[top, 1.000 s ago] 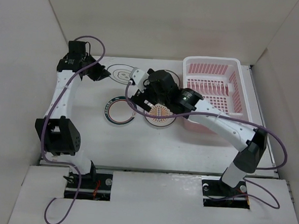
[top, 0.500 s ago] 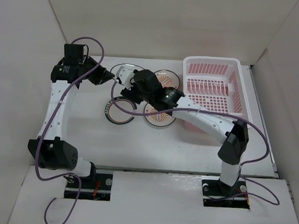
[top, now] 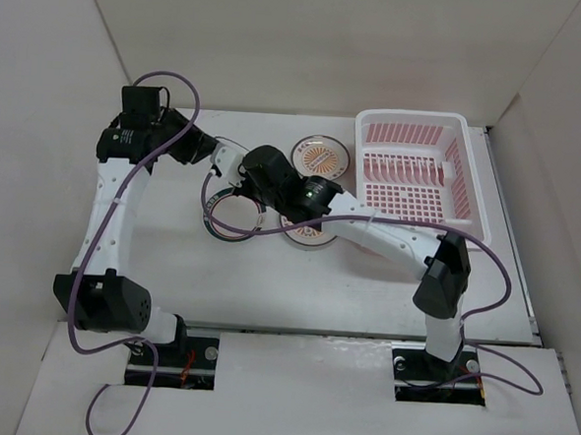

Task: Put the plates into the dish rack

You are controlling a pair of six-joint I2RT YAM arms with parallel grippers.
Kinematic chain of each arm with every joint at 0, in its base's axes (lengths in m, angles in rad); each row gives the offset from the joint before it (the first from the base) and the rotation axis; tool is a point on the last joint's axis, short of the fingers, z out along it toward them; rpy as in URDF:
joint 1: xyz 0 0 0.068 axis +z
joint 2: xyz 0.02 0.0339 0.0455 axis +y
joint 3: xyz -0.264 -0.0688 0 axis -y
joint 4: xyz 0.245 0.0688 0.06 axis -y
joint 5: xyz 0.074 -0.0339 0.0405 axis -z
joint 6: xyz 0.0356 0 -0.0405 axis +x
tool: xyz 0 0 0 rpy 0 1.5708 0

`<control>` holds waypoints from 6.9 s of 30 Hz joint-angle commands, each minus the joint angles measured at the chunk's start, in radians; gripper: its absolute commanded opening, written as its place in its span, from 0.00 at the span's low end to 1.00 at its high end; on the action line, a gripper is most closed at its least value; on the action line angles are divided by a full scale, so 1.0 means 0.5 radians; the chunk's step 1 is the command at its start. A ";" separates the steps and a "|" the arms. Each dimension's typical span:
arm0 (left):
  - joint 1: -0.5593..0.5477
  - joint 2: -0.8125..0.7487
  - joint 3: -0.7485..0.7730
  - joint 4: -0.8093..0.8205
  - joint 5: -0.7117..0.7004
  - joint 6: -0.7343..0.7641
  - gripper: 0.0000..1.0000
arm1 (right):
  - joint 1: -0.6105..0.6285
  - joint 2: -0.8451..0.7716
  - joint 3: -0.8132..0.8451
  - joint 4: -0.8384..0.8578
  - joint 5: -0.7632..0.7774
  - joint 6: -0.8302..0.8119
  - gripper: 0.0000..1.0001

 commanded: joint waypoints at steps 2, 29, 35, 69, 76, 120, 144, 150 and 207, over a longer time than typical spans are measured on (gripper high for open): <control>0.036 -0.158 -0.087 0.391 0.197 0.023 0.34 | 0.027 -0.161 0.063 0.212 0.003 0.178 0.00; -0.296 -0.165 -0.799 0.700 -0.971 0.489 1.00 | -1.684 -0.521 -0.118 -0.018 -1.049 1.249 0.00; -0.296 -0.165 -0.780 0.678 -0.989 0.575 1.00 | -1.743 -0.444 -0.283 0.089 -1.273 1.319 0.00; -0.259 -0.300 -0.836 0.623 -1.008 0.658 1.00 | -1.666 -0.223 -0.483 0.107 -0.865 1.335 0.00; -0.240 -0.318 -0.854 0.623 -0.990 0.658 1.00 | -1.648 -0.205 -0.501 0.107 -0.884 1.335 0.00; 0.183 -0.036 -1.624 1.098 -0.183 0.557 1.00 | -1.491 -1.045 -0.333 -0.089 -1.589 1.102 1.00; 0.183 -0.067 -2.176 1.749 -0.247 0.130 0.48 | -1.384 -1.107 -0.121 -0.147 -1.638 1.034 1.00; 0.183 -0.085 -2.134 1.589 -0.434 0.075 0.32 | -1.365 -1.107 -0.057 -0.147 -1.620 1.034 1.00; 0.223 -0.389 -0.621 0.239 0.106 0.130 0.00 | 0.037 -0.101 0.039 0.021 -0.393 -0.141 0.93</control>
